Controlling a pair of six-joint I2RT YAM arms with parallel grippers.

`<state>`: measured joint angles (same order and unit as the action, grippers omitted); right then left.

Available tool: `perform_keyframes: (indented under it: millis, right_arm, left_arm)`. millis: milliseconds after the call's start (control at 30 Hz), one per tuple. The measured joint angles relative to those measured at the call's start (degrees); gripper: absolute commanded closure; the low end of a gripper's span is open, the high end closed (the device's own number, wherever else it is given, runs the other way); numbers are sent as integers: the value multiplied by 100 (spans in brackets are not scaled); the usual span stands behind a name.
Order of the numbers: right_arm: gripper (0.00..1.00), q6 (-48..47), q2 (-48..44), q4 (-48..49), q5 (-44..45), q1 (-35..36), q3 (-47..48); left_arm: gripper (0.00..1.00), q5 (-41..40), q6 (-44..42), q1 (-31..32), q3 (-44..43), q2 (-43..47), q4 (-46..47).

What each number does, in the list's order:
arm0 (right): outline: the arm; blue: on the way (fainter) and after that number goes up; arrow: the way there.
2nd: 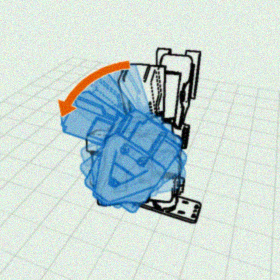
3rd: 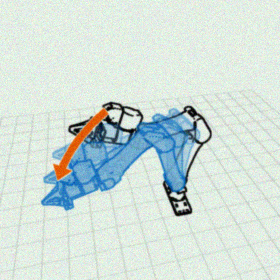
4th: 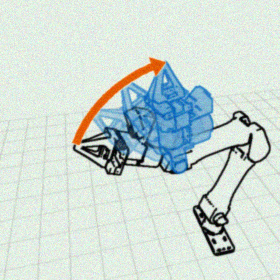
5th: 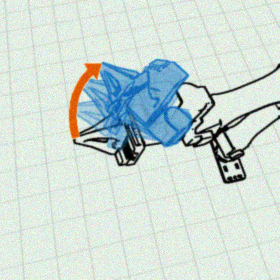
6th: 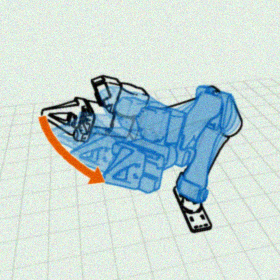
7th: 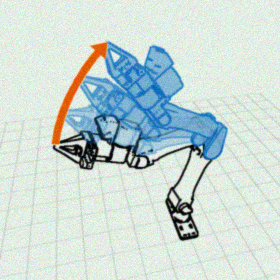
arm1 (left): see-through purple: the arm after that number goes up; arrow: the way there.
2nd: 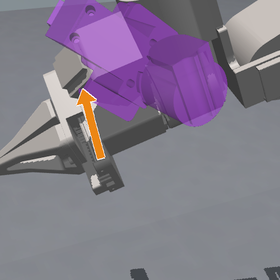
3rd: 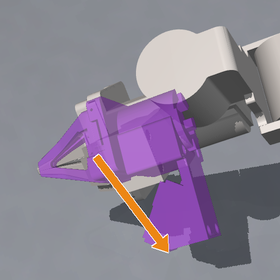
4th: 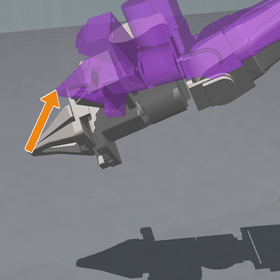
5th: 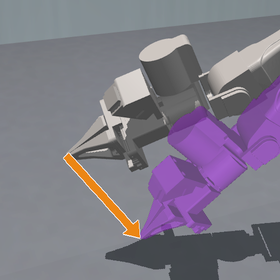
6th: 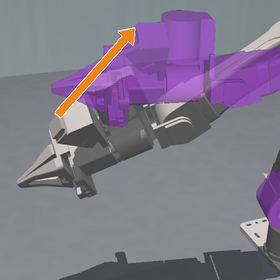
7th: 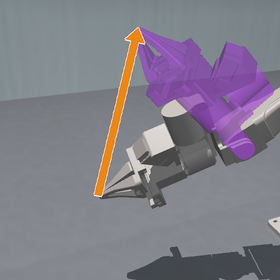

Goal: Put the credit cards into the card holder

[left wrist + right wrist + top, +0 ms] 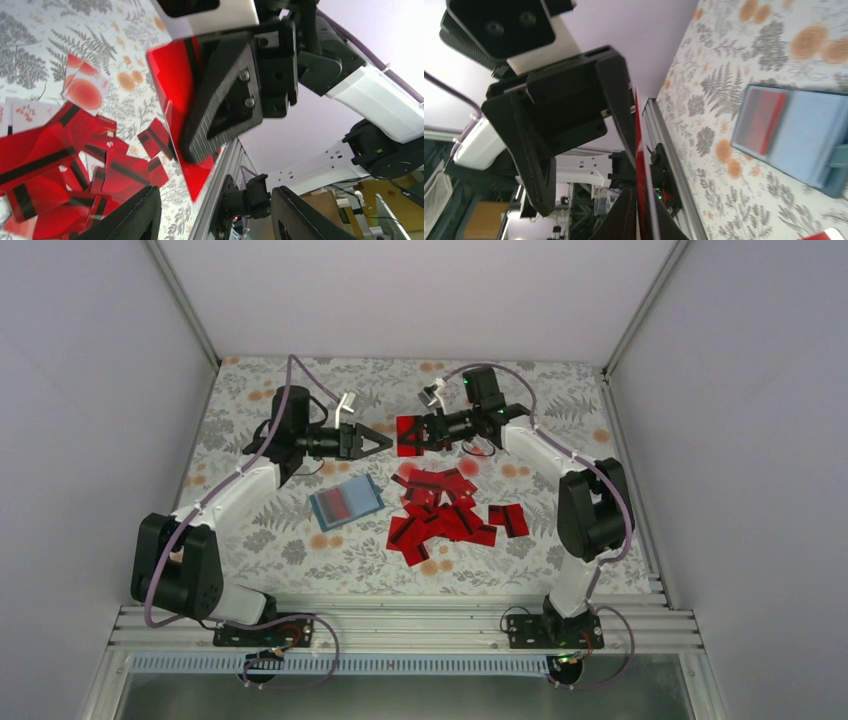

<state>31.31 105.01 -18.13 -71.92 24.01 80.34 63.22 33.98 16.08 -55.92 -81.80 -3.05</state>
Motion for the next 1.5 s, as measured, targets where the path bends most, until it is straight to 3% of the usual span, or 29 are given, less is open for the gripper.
perform_keyframes:
  millis: [300, 533, 733, 967, 1033, 1100, 1133, 1200, 1333, 1500]
  right_arm:
    - [96, -125, 0, -76, -413, 409, 459]
    - [96, -273, 2, -149, -612, 483, 745]
    - [96, -365, 11, -254, -638, 498, 791]
    - [95, -562, 155, -466, -669, 501, 914]
    - [87, -634, 184, -551, -678, 501, 951]
    - [68, -678, 212, -623, -680, 501, 981]
    - [53, -732, 219, -684, -680, 503, 990]
    - [40, -780, 223, -789, -643, 507, 994]
    - [32, -885, 223, -935, -387, 516, 990]
    - [31, -907, 214, -970, 33, 516, 782]
  left_arm:
    - [55, 177, 964, -136, 0, 35, 929]
    - [72, 173, 1405, -146, 2, 105, 1309]
    - [97, 103, 1519, -144, 0, 131, 1368]
    - [98, 2, 1491, -144, 0, 195, 1281]
    - [98, -13, 1491, -144, 0, 197, 1257]
    - [98, -63, 1491, -144, 0, 223, 1226]
    - [98, -122, 1491, -144, 0, 245, 1217]
    - [98, -227, 1493, -149, 0, 304, 1189]
    - [98, -352, 1493, -181, 2, 468, 1064]
    - [98, -590, 1200, -424, 127, 940, 407]
